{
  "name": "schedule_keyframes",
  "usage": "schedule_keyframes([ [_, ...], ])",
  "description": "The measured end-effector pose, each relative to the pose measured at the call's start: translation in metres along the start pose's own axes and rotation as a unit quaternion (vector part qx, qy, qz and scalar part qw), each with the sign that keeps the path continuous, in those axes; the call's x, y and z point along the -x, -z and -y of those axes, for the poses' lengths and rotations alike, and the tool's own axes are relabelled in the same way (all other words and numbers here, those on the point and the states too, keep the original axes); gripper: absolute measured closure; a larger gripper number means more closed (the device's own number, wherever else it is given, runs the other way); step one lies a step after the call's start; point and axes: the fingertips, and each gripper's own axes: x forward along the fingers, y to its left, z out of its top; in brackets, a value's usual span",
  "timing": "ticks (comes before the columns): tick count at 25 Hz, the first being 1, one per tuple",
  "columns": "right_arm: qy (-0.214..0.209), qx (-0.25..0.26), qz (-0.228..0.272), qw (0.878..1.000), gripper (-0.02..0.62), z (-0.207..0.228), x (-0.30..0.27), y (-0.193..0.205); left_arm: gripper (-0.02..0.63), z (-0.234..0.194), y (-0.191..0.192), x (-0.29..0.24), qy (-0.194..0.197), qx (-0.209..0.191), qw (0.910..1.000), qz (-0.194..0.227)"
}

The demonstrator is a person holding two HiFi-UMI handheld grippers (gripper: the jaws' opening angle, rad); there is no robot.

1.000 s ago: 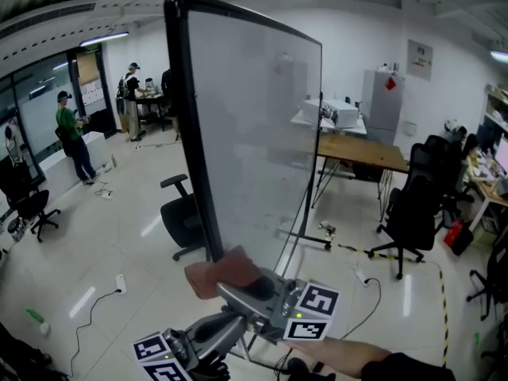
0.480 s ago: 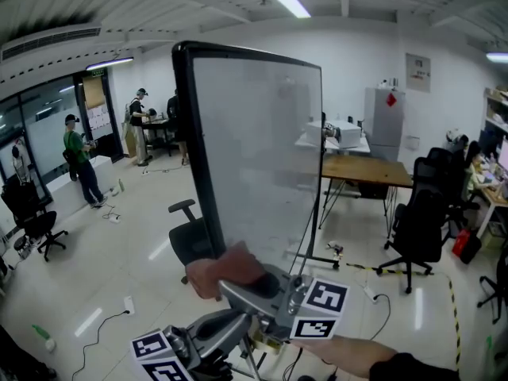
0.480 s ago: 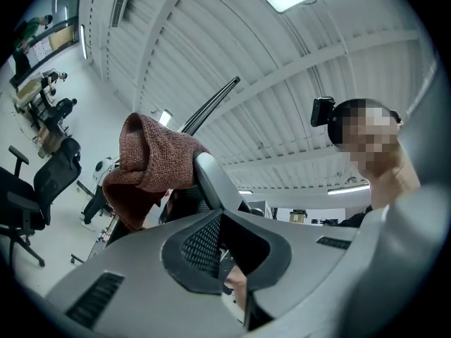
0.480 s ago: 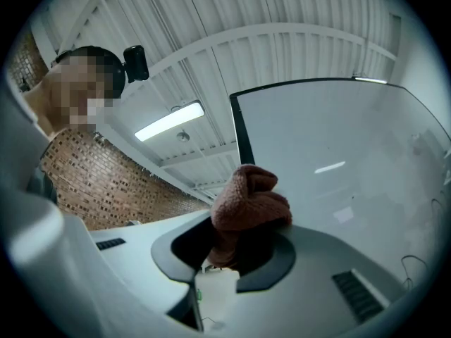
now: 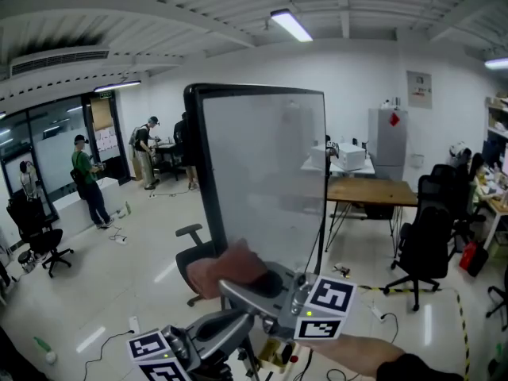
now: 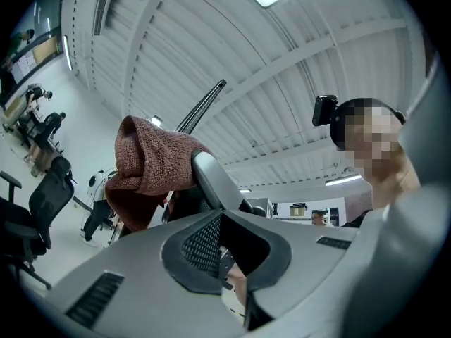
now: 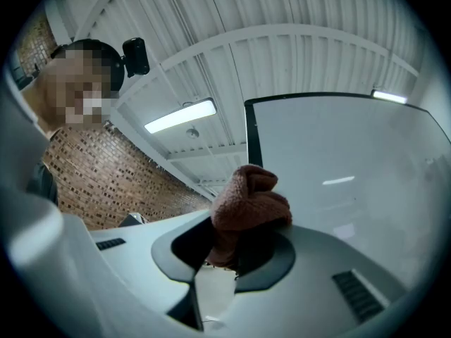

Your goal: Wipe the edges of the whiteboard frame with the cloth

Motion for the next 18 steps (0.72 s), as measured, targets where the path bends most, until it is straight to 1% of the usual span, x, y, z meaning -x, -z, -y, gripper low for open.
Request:
schedule_keyframes([
  [7,-0.005,0.047,0.001,0.999,0.509,0.000,-0.011,-0.032,0.609,0.009,-0.028,-0.009,0.003,-0.025,0.9997,0.006],
  [12,-0.010,0.063,0.001,0.998,0.509,0.001,-0.017,-0.052,0.609,0.014,-0.045,-0.016,0.003,-0.027,0.9996,0.010],
  [18,-0.009,0.096,-0.001,0.995,0.509,0.000,-0.023,-0.070,0.609,0.014,-0.052,-0.029,-0.008,-0.054,0.9984,-0.011],
])
